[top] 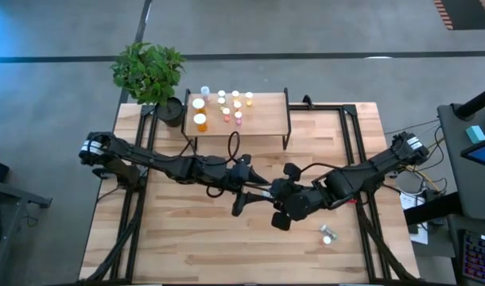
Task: Pick and place medicine bottles onto shelf by color
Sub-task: Put the yellow pill bottle on the shelf
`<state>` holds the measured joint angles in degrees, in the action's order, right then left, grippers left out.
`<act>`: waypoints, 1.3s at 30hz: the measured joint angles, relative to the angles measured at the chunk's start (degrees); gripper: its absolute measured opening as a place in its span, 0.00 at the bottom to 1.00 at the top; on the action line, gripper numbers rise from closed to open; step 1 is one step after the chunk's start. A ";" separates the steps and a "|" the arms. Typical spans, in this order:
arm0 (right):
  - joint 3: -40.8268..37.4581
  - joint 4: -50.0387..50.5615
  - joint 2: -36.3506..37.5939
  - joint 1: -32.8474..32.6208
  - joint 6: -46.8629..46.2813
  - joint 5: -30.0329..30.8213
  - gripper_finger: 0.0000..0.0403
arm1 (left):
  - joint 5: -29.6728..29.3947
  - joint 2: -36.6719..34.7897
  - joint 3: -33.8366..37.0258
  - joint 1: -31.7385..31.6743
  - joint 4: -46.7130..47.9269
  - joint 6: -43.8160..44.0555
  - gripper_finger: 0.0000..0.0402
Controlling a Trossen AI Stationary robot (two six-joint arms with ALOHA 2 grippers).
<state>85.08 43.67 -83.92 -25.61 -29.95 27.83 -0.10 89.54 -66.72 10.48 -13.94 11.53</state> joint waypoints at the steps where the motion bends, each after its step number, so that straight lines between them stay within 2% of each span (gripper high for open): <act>1: 0.00 -0.29 0.00 0.00 0.02 0.01 0.20 | 0.02 0.00 0.00 0.10 -0.01 0.00 0.53; 9: 0.00 -0.73 0.08 0.00 0.15 0.00 0.20 | 0.10 0.00 0.00 0.16 -0.04 0.00 0.53; 21: -0.07 -0.69 0.09 0.02 0.52 0.20 0.20 | 0.24 0.02 0.11 0.13 -0.10 -0.41 0.32; 29: -0.07 -0.62 0.09 0.13 0.52 0.63 0.21 | 0.24 0.02 0.11 0.12 -0.12 -0.09 0.28; 33: -0.07 -0.30 0.09 0.26 0.52 1.15 0.27 | 0.03 0.02 0.11 -0.09 -0.14 -0.08 0.28; 39: -0.07 5.20 0.86 0.52 -2.37 3.58 0.47 | -0.20 0.07 0.15 -1.74 0.03 0.02 0.28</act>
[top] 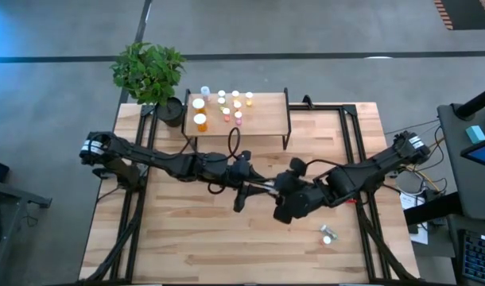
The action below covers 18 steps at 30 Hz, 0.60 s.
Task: Pick and place medicine bottles onto shelf by color
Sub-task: Put the yellow pill bottle on the shelf
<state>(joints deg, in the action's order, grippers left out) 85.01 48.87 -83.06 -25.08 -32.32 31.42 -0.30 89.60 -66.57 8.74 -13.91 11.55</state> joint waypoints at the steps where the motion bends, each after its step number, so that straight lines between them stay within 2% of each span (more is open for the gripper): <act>1: 0.00 2.11 0.29 0.00 -1.49 0.90 0.50 | -0.10 0.00 0.00 -0.51 -0.02 0.01 0.28; 5: 0.00 12.03 2.13 0.00 -9.15 3.82 0.57 | -0.94 0.00 0.00 -3.08 -0.03 0.00 0.28; 10: 0.00 21.56 5.20 -0.30 -16.35 6.23 0.59 | -8.03 0.00 0.00 -7.50 -0.07 -1.33 0.28; 14: -0.02 25.91 7.78 -0.52 -17.34 8.42 0.58 | -16.20 -0.02 0.00 -12.75 -0.92 -4.02 0.28; 18: -0.55 27.76 10.56 -0.50 -14.60 11.10 0.57 | -18.00 0.11 -0.42 -19.92 -1.41 -6.10 0.28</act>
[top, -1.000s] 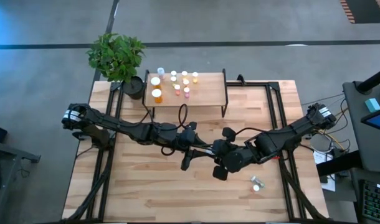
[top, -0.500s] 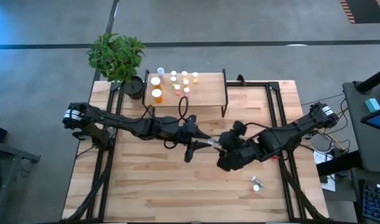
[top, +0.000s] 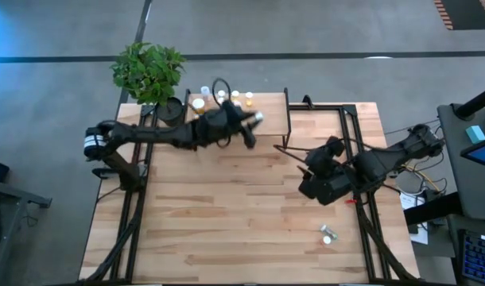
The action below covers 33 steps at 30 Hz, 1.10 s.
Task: Pick and place medicine bottles onto shelf by color
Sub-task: Put the yellow pill bottle on the shelf
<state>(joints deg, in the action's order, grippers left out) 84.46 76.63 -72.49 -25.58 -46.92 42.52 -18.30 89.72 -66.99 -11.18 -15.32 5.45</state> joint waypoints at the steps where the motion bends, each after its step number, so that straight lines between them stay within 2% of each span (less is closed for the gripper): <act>1: -0.24 -0.03 0.83 0.02 0.93 0.72 0.57 | -0.01 0.15 -0.14 -1.84 -0.18 0.02 0.28; 5: -0.97 0.06 4.23 0.97 5.56 3.71 0.57 | 1.00 1.91 -0.17 -7.85 -0.32 0.11 0.28; 9: -1.26 0.31 7.83 2.94 9.33 4.91 0.57 | 4.36 3.38 -0.15 -10.38 -0.33 0.11 0.28; 20: -1.33 0.78 15.49 5.55 14.39 8.45 0.57 | 4.43 6.69 -0.63 -11.00 -1.06 -0.06 0.28; 33: -1.35 1.15 16.20 5.53 16.62 9.07 0.57 | 3.78 8.63 -0.91 -11.76 -1.08 -0.48 0.28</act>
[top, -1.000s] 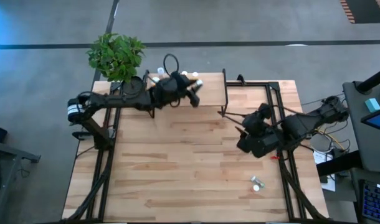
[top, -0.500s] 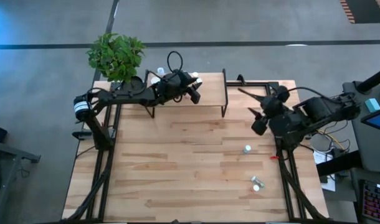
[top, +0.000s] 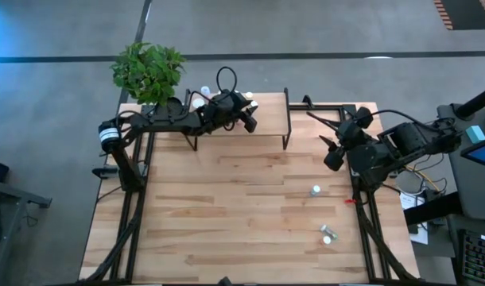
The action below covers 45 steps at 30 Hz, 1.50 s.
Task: Pick and place medicine bottles onto shelf by color
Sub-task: Put the yellow pill bottle on the shelf, then put the blue pill bottle on the shelf
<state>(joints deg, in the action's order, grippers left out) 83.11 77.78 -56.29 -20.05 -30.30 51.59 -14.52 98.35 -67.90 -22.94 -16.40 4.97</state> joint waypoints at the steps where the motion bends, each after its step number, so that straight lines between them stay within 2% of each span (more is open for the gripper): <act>1: 0.00 0.00 0.00 -0.02 0.14 -0.02 0.57 | 0.02 0.00 0.00 0.02 0.00 0.02 0.28; 9: 0.00 0.00 0.00 -0.02 0.96 -0.02 0.57 | 0.04 0.00 0.15 0.04 0.00 0.20 0.31; 31: 0.00 -0.07 -0.13 -0.02 -0.79 -0.59 0.57 | 1.16 0.00 0.19 0.07 0.33 0.08 0.31; 45: -1.09 -0.08 -0.91 -0.02 -3.73 -2.22 0.57 | 7.08 -0.13 -3.25 0.17 2.11 -5.81 0.31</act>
<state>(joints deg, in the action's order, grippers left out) 82.02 77.70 -57.20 -20.08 -34.03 49.38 -7.45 98.21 -71.15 -22.76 -14.30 -0.83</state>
